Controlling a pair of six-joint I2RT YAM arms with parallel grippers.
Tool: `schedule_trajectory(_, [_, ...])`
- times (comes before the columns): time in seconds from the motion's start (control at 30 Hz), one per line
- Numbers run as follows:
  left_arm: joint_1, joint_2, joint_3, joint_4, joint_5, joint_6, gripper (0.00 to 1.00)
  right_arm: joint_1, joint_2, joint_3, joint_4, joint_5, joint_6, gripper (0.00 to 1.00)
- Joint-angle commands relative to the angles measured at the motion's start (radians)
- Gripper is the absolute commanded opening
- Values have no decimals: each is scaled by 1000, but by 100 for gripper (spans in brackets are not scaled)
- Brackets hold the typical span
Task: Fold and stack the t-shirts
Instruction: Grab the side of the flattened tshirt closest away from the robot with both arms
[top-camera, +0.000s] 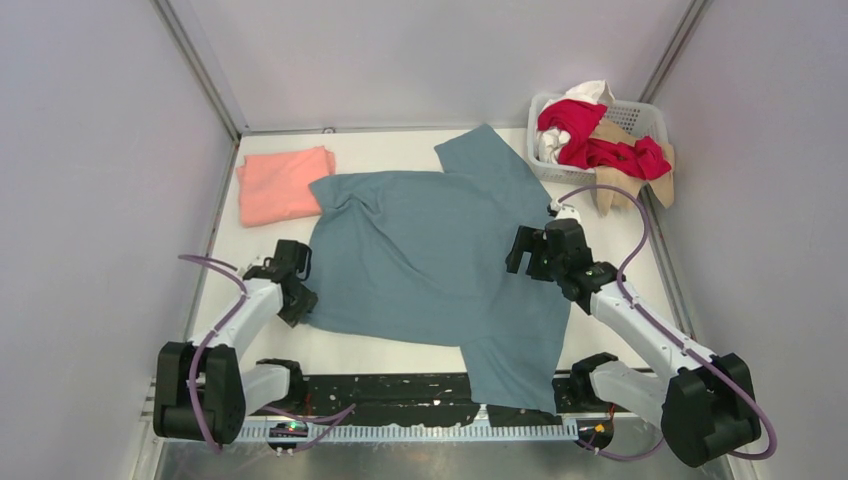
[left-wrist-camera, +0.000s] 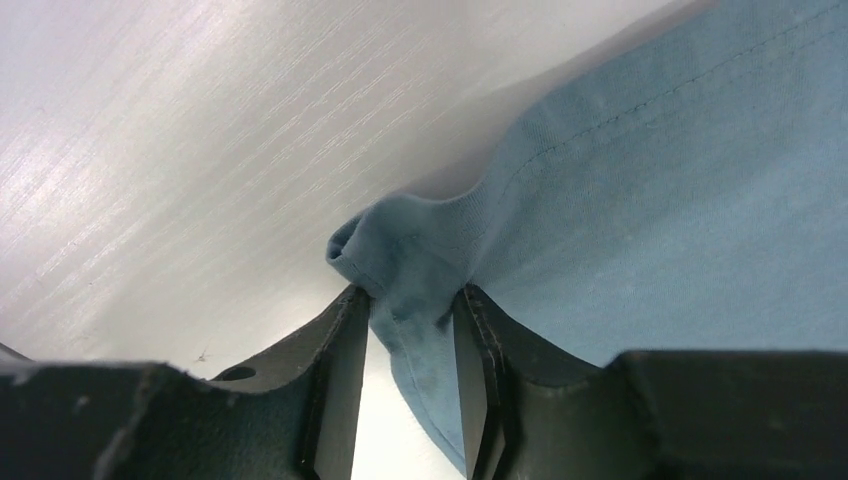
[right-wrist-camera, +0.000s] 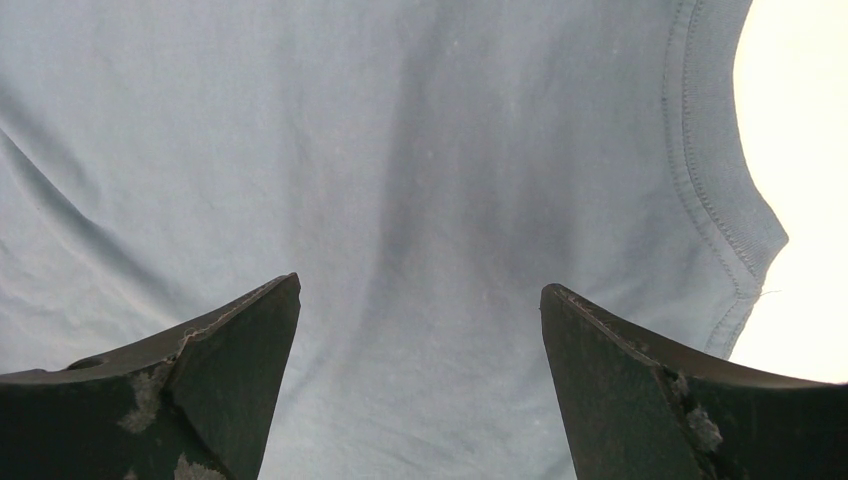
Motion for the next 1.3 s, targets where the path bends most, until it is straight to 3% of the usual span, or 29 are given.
schedule_trajectory(0.0, [5,-35,-31,-24,-39,-57,40,12,5,42,-18,26,-20,95])
schedule_trajectory(0.13, [6,-99,-54,-57,-87,-89,46,25,12,48,-25,28,-33,95])
schedule_trajectory(0.47, [6,-202,-70,-122,-145,-149,48,34,29,61,-28,9,-55,95])
schedule_trajectory(0.63, [8,-171,-94,-38,-119,-146,49,34,32,60,-25,6,-59,95])
schedule_trajectory(0.8, [8,-52,-62,-18,-87,-143,33,34,29,58,-29,9,-60,95])
schedule_trajectory(0.9, [8,-13,-48,-18,-75,-143,0,35,23,58,-33,7,-61,95])
schedule_trajectory(1.07, [8,-87,-44,-71,-118,-146,0,74,10,96,-126,13,-94,96])
schedule_trajectory(1.27, [8,-258,-83,-85,-180,-138,0,313,49,185,-369,39,-113,99])
